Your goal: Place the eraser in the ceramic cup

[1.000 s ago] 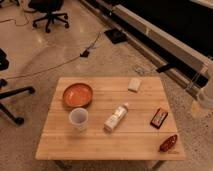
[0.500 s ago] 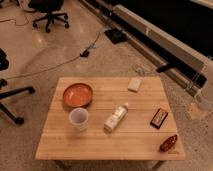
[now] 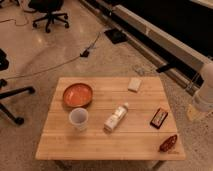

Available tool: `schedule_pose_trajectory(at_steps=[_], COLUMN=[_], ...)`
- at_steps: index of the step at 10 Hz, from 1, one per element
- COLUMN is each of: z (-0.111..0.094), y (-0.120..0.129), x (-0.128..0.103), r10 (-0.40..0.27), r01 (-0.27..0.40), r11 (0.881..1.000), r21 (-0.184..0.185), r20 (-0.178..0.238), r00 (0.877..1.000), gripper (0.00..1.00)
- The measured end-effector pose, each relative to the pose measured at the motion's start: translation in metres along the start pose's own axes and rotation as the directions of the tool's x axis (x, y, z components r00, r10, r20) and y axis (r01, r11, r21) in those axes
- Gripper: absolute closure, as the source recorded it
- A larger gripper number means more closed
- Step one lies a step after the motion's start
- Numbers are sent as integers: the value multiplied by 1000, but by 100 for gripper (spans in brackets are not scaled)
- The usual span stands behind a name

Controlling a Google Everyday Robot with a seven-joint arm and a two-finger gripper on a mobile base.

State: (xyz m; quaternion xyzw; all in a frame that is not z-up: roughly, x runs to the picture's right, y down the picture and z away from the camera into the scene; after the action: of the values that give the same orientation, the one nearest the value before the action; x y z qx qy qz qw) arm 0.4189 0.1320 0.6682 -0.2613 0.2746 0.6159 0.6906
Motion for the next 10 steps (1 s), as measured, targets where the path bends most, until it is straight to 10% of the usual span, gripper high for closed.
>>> schedule_pose_trajectory(at_steps=[10], z=[12], y=[16], x=[-3], r10=[-52], r01=[53], r11=[998], r21=[16], r20=[-34], r00=[998], gripper=[60])
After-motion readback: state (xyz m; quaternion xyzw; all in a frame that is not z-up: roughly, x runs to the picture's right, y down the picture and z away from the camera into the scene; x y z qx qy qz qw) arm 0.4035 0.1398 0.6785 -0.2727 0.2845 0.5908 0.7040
